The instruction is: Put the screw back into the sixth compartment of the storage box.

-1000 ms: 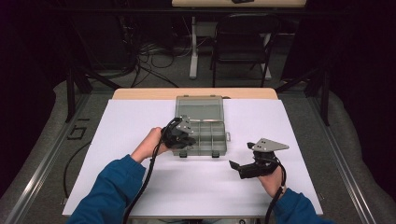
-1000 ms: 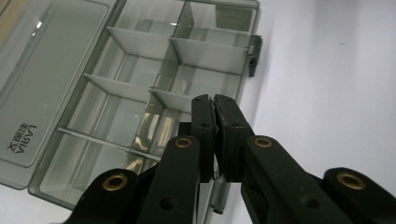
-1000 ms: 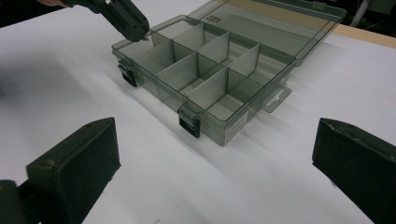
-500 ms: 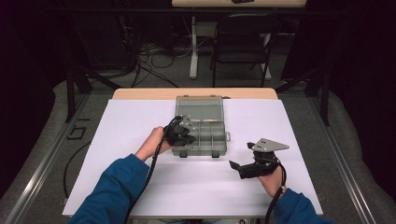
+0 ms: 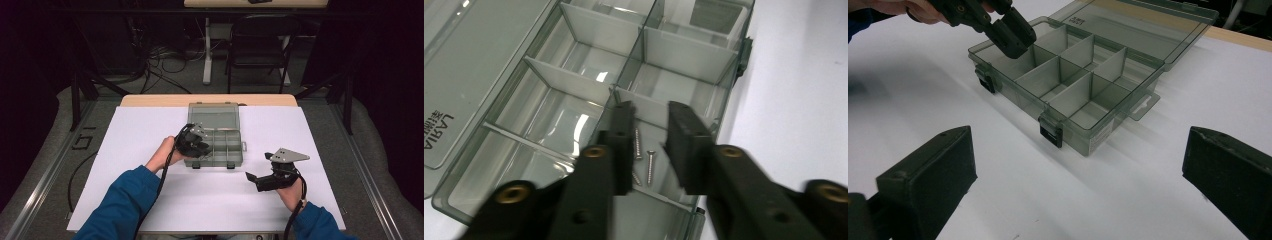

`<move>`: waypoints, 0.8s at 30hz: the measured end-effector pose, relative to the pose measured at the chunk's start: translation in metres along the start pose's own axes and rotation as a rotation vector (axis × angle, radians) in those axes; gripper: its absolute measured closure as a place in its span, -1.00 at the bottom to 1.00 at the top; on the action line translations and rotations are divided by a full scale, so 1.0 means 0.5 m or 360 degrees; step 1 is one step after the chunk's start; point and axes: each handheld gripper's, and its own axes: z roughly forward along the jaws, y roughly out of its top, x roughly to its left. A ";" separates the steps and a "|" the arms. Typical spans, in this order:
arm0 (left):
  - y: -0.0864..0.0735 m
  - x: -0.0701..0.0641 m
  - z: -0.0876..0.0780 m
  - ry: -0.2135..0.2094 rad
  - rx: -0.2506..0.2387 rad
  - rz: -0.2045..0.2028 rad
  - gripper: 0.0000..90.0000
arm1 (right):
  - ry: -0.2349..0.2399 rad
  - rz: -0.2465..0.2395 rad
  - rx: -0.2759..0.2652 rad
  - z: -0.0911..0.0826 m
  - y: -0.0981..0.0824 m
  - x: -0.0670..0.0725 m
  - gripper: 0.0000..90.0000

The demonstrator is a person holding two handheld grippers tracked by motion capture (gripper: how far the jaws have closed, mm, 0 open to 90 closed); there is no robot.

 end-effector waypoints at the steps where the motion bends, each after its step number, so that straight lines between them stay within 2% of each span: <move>1: 0.000 0.000 -0.001 -0.0002 -0.0003 -0.0009 0.29 | 0.0000 -0.0002 0.0002 0.000 0.000 0.000 -1.00; 5: -0.001 -0.001 -0.011 0.0037 0.0004 -0.0045 -0.19 | 0.0003 0.0003 0.0000 0.001 0.000 0.001 -1.00; 10: -0.007 -0.002 -0.028 0.0037 -0.0047 -0.0086 -0.61 | 0.0005 0.0001 -0.0006 0.000 0.002 0.002 -1.00; 17: -0.015 -0.009 -0.052 0.0069 -0.0092 -0.0091 -0.82 | 0.0002 -0.0009 -0.0002 0.001 0.006 0.004 -1.00; 18: -0.017 -0.009 -0.055 0.0069 -0.0098 -0.0093 -0.85 | 0.0005 -0.0017 0.0028 -0.001 0.007 0.003 -1.00; 19: -0.018 -0.010 -0.056 0.0076 -0.0102 -0.0100 -0.87 | -0.0003 -0.0010 0.0000 0.002 0.007 0.004 -1.00; 24: -0.023 -0.011 -0.059 0.0098 -0.0092 -0.0105 -0.97 | -0.0005 -0.0011 -0.0007 0.006 0.009 0.001 -1.00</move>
